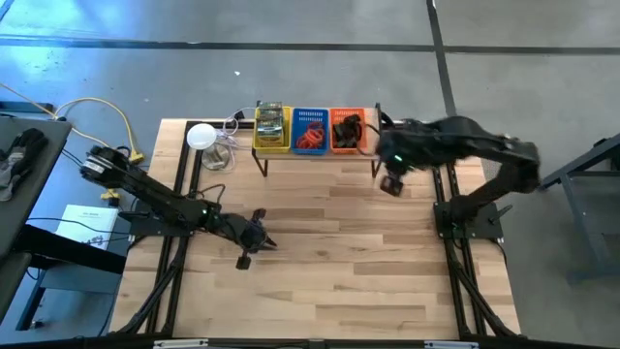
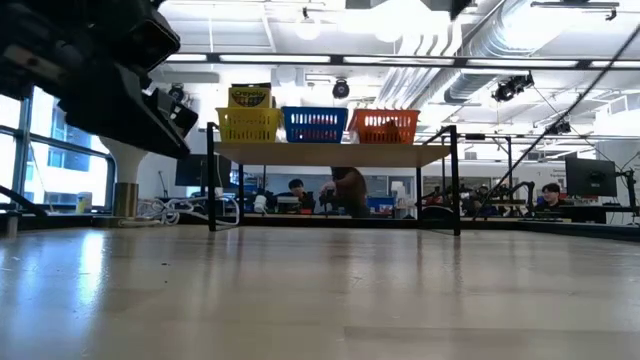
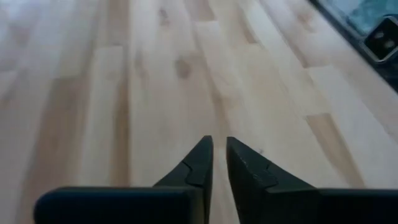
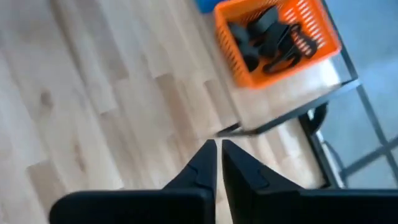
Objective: Pick & Place Office Desk Supplies
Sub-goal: Return to Home Position
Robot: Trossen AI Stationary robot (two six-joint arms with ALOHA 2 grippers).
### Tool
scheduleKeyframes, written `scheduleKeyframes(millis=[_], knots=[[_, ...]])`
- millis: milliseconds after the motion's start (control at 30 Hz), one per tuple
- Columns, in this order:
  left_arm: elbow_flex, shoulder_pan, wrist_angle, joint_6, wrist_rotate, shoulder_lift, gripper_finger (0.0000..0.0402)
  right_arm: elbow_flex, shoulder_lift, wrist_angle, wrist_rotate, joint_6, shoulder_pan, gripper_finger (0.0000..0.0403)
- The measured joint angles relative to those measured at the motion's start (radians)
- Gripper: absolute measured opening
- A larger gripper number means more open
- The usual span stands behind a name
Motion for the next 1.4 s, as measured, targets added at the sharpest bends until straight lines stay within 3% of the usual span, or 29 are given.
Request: scheduleKeyframes(millis=[133,200,300,433,633,800,900,1033,1233,1400], knots=[[0.001,0.037,-0.153,-0.001,-0.041,-0.159,0.0015,-0.216,-0.183,0.081,0.001,0.07,0.08,0.0003],[0.001,0.06,-0.248,-0.001,-0.042,-0.262,0.0005,-0.366,-0.291,0.21,0.004,0.069,0.121,0.0002],[0.005,0.104,-0.405,0.001,-0.035,-0.43,0.0001,-0.641,-0.505,0.561,-0.017,-0.029,0.157,0.0001],[0.002,0.177,-0.609,-0.015,-0.042,-0.653,0.0001,-1.015,-0.772,1.088,-0.17,-0.181,0.159,0.0001],[-0.005,0.211,-0.634,-0.059,-0.008,-0.9,0.0001,-1.452,-1.026,1.582,-0.315,-0.28,0.102,0.0001],[-0.018,0.21,-0.64,-0.055,-0.012,-1.007,0.0,-1.737,-1.073,1.935,-0.375,-0.267,0.06,0.0001],[-0.02,0.21,-0.639,-0.056,-0.012,-1.029,0.0,-1.842,-1.073,2.033,-0.362,-0.243,0.042,0.0001],[-0.02,0.21,-0.645,-0.061,-0.012,-1.034,0.0,-1.84,-1.072,2.016,-0.3,-0.204,0.038,0.0001],[-0.022,0.21,-0.656,-0.065,-0.013,-1.081,0.0,-1.84,-1.118,1.997,-0.385,-0.204,0.039,0.0001],[-0.022,0.21,-0.69,-0.104,-0.016,-1.152,0.0,-1.84,-1.247,1.885,-0.395,-0.203,0.039,0.0001]])
